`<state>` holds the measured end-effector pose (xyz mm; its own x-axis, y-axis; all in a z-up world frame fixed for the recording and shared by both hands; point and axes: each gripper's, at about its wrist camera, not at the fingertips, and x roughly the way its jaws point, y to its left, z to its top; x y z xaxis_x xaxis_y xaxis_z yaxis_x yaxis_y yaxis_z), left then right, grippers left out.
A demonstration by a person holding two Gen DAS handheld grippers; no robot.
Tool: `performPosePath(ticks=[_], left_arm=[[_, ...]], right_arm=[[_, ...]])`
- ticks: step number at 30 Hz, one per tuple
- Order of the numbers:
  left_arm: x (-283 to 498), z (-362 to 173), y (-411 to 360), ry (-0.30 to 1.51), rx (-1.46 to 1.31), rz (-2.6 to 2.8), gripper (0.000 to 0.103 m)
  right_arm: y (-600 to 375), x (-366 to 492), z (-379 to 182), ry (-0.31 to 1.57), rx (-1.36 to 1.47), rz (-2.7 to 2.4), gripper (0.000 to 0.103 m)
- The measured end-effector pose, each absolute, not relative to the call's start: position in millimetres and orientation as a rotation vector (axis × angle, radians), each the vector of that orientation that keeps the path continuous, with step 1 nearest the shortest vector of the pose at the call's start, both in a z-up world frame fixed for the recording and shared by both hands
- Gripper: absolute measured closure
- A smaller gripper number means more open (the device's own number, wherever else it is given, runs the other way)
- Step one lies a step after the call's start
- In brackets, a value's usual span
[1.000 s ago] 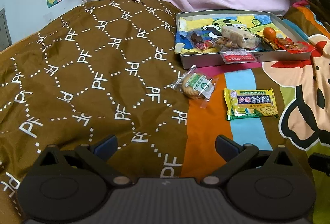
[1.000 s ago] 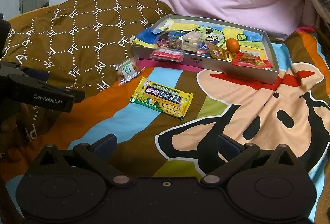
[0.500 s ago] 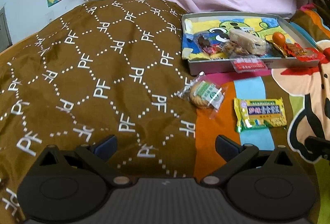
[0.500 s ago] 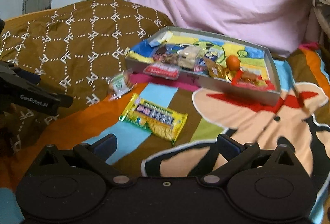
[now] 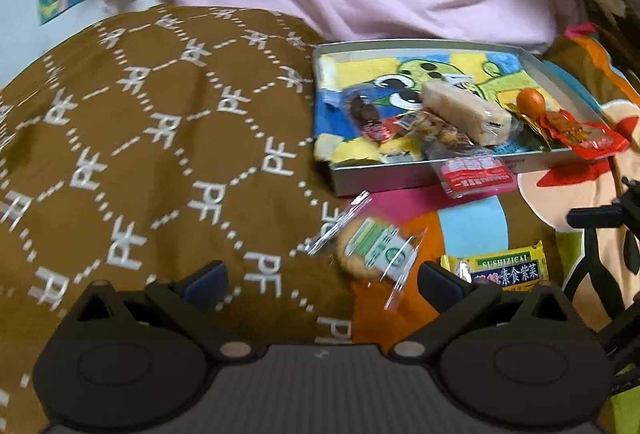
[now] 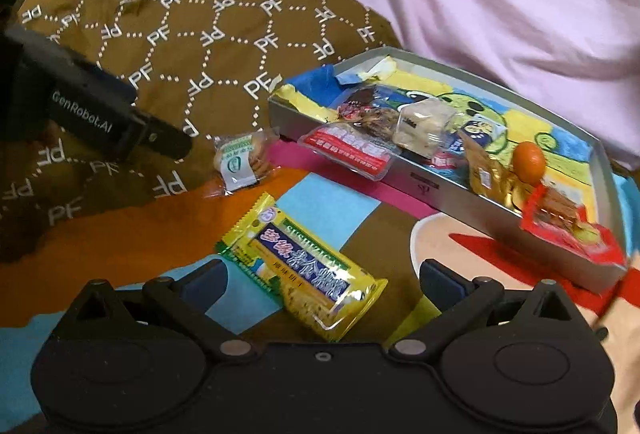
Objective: Organize snacks
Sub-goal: 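Grasp the yellow seaweed packet with the right tool while the left tool approaches the biscuit packet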
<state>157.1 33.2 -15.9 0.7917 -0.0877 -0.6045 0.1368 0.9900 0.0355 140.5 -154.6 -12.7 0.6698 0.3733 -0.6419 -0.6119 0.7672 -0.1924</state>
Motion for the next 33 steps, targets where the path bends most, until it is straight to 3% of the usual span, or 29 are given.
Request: performPosePath(ticks=[11, 17, 33], left_arm=[[198.2, -33.8, 24.8, 0.636, 0.190, -0.281, 0.000], [215.4, -40.3, 21.2, 0.638, 0.242, -0.355, 0.000], [208.4, -48.0, 7.8, 0.697, 0.277, -0.501, 0.000]], right_arm=[[-130.5, 146.7, -41.2, 0.596, -0.600, 0.645, 0.005], [-134.6, 154.3, -43.3, 0.603, -0.568, 0.658, 0.009], [-161.9, 149.7, -25.1, 0.898, -0.365, 0.631, 0.046]])
